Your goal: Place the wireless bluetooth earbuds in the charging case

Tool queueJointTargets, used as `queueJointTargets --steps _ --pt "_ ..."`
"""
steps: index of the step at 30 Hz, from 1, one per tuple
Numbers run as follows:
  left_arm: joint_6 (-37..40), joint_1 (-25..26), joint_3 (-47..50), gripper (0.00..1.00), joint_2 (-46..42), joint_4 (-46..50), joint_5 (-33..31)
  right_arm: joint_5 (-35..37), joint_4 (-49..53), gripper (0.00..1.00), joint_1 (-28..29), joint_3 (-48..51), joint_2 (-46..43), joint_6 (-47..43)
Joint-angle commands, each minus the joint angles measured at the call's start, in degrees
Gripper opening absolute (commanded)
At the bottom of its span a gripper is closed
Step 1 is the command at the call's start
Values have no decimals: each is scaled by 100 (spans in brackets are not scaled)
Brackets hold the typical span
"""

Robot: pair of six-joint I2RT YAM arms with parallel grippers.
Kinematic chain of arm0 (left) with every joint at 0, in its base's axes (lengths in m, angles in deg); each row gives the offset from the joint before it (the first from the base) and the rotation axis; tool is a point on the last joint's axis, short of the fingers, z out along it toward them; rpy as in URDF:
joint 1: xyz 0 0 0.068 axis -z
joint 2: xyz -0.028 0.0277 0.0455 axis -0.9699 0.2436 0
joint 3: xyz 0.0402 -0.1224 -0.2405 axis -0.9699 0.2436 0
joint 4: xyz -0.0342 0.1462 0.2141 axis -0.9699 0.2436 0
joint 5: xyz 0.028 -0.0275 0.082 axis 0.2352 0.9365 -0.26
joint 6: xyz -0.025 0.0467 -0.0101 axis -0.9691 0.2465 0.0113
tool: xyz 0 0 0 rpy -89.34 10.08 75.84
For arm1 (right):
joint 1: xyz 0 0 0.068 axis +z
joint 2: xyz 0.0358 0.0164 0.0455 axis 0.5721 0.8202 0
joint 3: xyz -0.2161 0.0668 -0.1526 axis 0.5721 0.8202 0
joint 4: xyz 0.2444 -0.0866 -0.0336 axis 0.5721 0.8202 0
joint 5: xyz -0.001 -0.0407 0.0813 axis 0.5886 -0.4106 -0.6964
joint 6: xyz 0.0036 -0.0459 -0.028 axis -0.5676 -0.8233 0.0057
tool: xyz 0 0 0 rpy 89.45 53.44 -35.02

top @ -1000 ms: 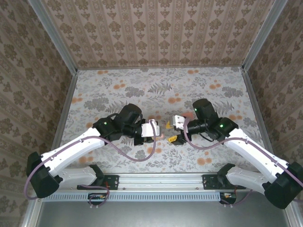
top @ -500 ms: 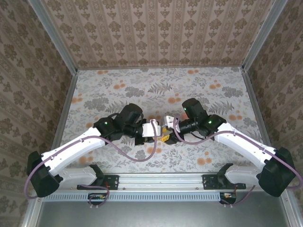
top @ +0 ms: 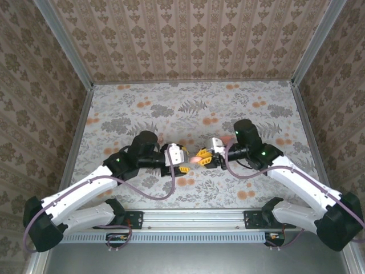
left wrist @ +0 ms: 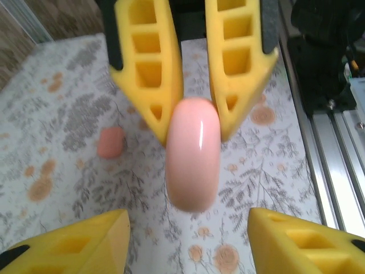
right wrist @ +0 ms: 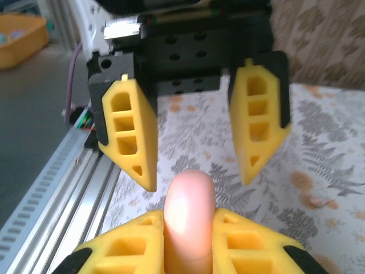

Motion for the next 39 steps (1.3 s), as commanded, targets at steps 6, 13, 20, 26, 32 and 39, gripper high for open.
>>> queueJointTargets --steps 6,13,20,26,32,39 --pt "-612 -53 308 61 99 -1739 944 -1079 -1887 18 -336 589 -439 1074" --pt "-677 -51 198 58 353 -2053 1306 -1231 -2032 18 -345 585 -453 1203" --pt "-835 -58 106 41 407 -2072 1562 -1217 -1999 18 -352 567 -406 1183" --pt "-931 -51 46 32 388 -2065 1639 -1119 -1880 18 -354 563 -399 1089" --pt "-934 -52 -46 20 429 -1875 1505 -1063 -1639 20 -354 519 -400 951" --pt "-157 -27 -410 13 441 -546 575 -350 92 47 -354 52 -649 233"
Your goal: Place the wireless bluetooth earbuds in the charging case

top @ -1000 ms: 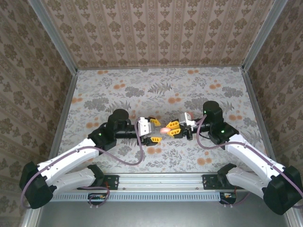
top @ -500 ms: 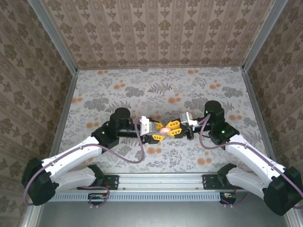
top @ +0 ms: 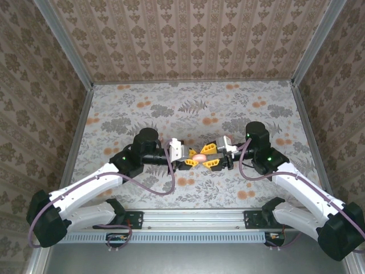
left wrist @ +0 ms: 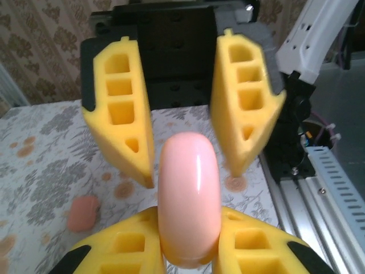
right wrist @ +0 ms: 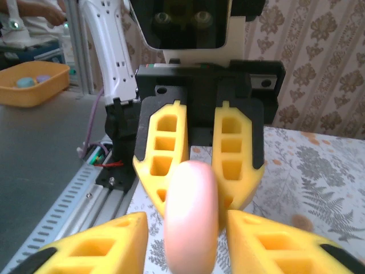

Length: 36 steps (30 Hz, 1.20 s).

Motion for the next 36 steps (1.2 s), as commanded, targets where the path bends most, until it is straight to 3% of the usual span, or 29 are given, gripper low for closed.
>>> queueJointTargets --steps 1,5,16,27,36 --pt "631 29 -413 13 -7 926 -624 581 1507 49 -16 -443 -287 -714" --pt "1070 105 -648 13 72 1668 -1080 1175 2192 52 0 -540 -499 -1040" --pt "1325 282 -892 13 293 2123 -1321 1273 1959 53 407 -828 50 -1076" --pt "1309 298 -894 13 329 2009 -1279 1028 1776 44 553 -951 574 -1062" --pt "1260 313 -929 13 332 1967 -1207 990 1585 30 558 -936 729 -1069"
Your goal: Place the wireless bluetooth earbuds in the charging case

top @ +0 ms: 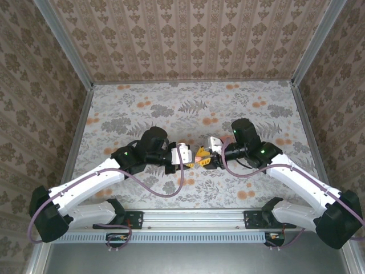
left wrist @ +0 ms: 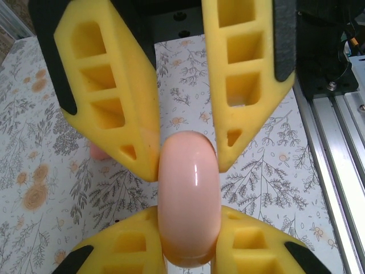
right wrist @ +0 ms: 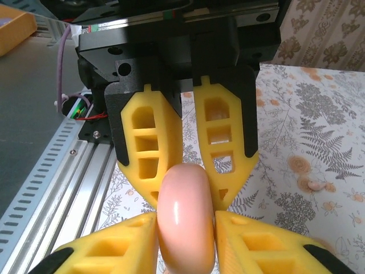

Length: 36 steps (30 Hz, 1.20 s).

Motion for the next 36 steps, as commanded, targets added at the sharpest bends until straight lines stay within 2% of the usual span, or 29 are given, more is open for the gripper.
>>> queueJointTargets --steps 1,6,7,10,13,16,22,27,32,36 --pt "37 36 -225 13 39 8 105 -195 -87 30 44 -161 60 -101" --pt "-19 36 -206 15 21 -61 146 -192 -88 19 36 -155 66 -190" --pt "-37 40 -178 18 6 -95 162 -201 -89 18 36 -149 53 -210" --pt "-179 11 87 35 -127 -472 234 -304 -285 18 -10 -8 -79 -235" --pt "-399 -103 582 43 -411 -1203 476 -573 -662 20 -115 215 -245 -79" --pt "-685 -227 881 44 -601 -1698 687 -812 -784 20 -206 328 -360 9" --pt "-855 -293 886 42 -535 -1786 982 -987 -764 20 -245 309 -344 56" --pt "-951 -320 790 34 -385 -1786 1275 -994 -746 20 -245 260 -304 66" --pt "-895 -351 752 28 -400 -1591 1313 -969 -738 19 -241 235 -326 73" --pt "-894 -355 733 19 -439 -1534 1322 -954 -698 19 -246 222 -325 62"
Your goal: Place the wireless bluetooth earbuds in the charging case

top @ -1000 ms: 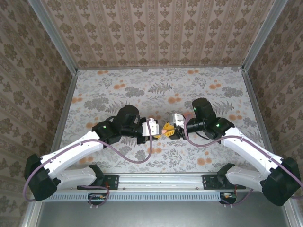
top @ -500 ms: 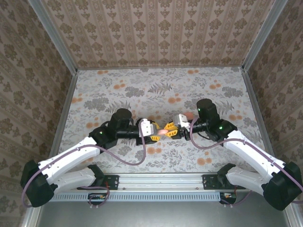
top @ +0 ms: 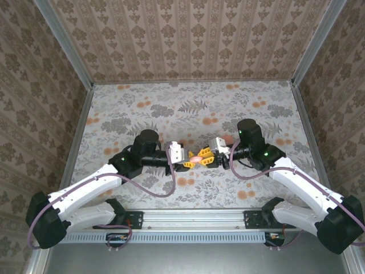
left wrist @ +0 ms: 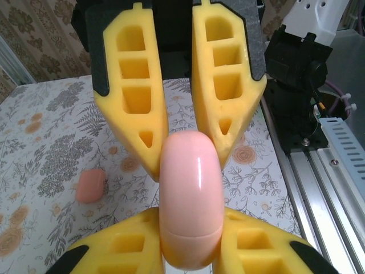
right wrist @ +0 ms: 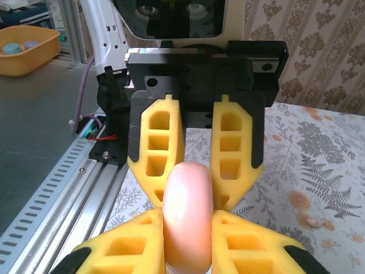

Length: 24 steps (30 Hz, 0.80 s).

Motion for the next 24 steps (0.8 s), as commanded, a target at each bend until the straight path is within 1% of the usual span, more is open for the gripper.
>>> queueJointTargets --steps 1,3,6,9,15,20,24 --pt "-63 -41 -134 17 -53 58 211 -216 -34 20 -16 -66 -39 3" --pt "-61 -47 -139 15 -53 54 227 -164 -37 22 -14 -67 -39 48" --pt "-63 -48 -145 14 -27 59 265 38 -174 34 -25 -85 -5 352" --pt "-79 -49 -147 14 1 45 304 201 -200 40 -81 -144 46 480" --pt "-88 -52 -136 14 8 48 317 311 -298 41 -324 -313 161 708" --pt "-105 -47 -98 14 35 30 256 297 -621 42 -557 -429 248 1105" --pt "-230 -70 -24 14 26 -177 237 381 -614 42 -629 -547 366 1289"
